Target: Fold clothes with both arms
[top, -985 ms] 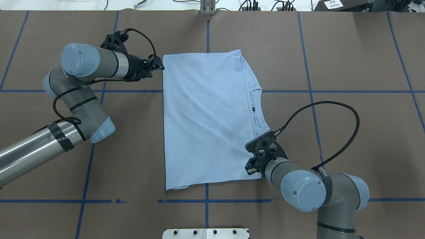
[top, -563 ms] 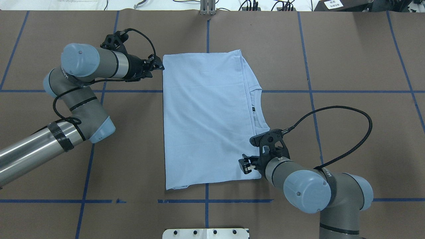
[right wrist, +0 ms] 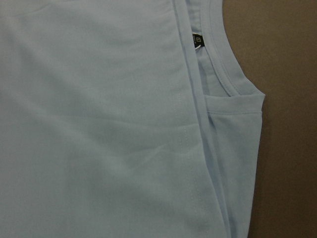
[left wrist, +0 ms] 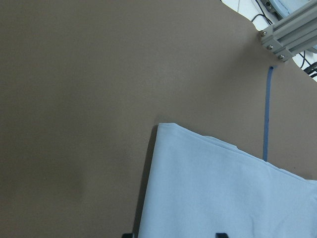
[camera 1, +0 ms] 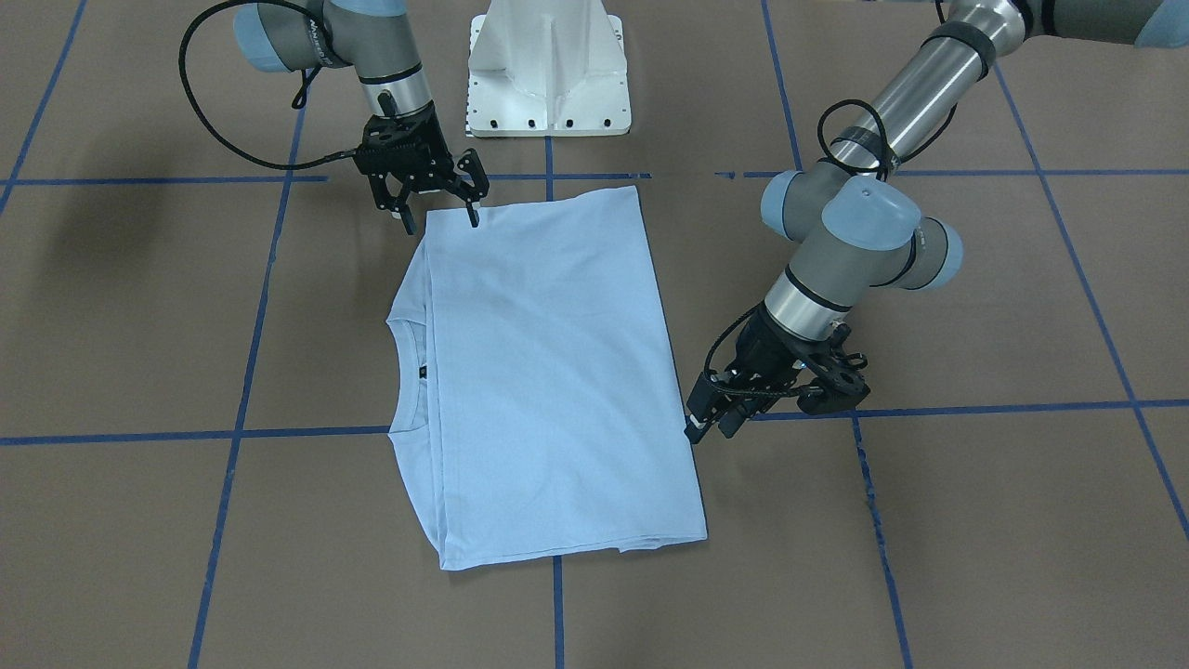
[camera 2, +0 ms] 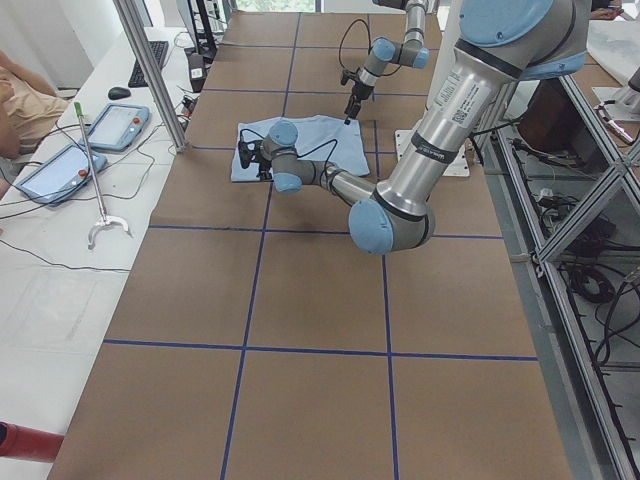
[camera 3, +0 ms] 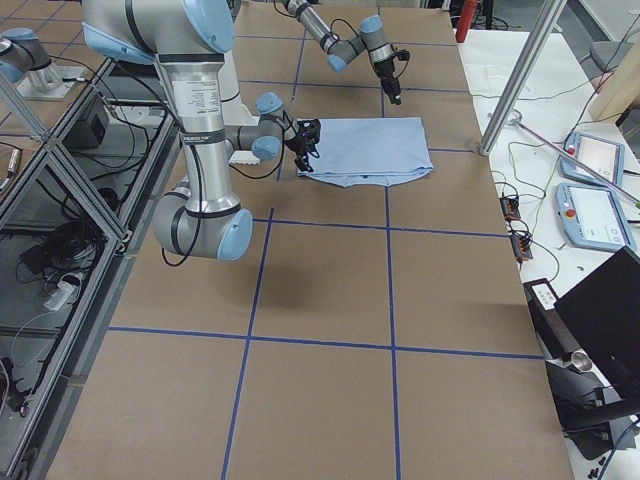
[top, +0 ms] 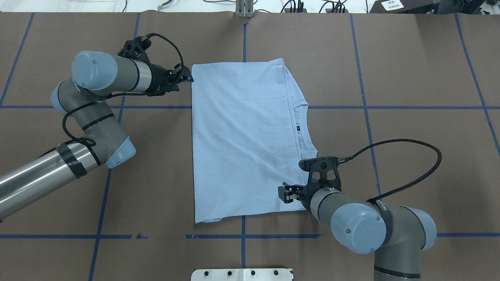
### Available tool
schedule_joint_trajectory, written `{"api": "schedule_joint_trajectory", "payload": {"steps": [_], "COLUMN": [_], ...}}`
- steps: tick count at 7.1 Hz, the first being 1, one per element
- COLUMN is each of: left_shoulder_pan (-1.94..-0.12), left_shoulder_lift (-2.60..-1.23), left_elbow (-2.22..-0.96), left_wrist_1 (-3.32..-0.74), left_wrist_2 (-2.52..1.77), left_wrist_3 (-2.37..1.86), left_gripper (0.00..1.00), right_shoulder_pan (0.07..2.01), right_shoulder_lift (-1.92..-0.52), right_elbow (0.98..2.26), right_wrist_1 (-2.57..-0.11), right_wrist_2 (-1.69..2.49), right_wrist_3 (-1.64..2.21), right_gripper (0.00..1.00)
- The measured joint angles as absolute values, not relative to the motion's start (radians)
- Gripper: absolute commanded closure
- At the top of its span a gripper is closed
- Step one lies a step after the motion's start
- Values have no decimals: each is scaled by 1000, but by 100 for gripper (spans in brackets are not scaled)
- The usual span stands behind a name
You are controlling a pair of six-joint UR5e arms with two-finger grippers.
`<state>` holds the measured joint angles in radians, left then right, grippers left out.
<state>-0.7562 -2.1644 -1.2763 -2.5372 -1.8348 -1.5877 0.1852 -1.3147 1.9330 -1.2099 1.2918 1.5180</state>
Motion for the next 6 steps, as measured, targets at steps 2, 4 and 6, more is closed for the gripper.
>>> {"api": "schedule_joint_trajectory", "payload": {"steps": [2,4,6], "left_shoulder_pan": [-756,-756,-756], "left_shoulder_lift": [-2164,-2164,-2164], "left_elbow": [-1276,-1276,-1277], "left_wrist_1": [-2537,-2537,-2537], "left_wrist_2": [-1835,-1834,-1833], "left_wrist_3": [-1588,-1588,-1588], "left_gripper": [37,37,37], "right_shoulder_pan": [172,163,162], "right_shoulder_lift": [-1315,-1315,-1312], "right_elbow": [1929,1924,1919], "right_wrist_1": [-1212,-1212,-1210], "right_wrist_2": [1297,1306,1331], "right_wrist_3": [1603,1660,1704], "right_gripper": [7,9,21]}}
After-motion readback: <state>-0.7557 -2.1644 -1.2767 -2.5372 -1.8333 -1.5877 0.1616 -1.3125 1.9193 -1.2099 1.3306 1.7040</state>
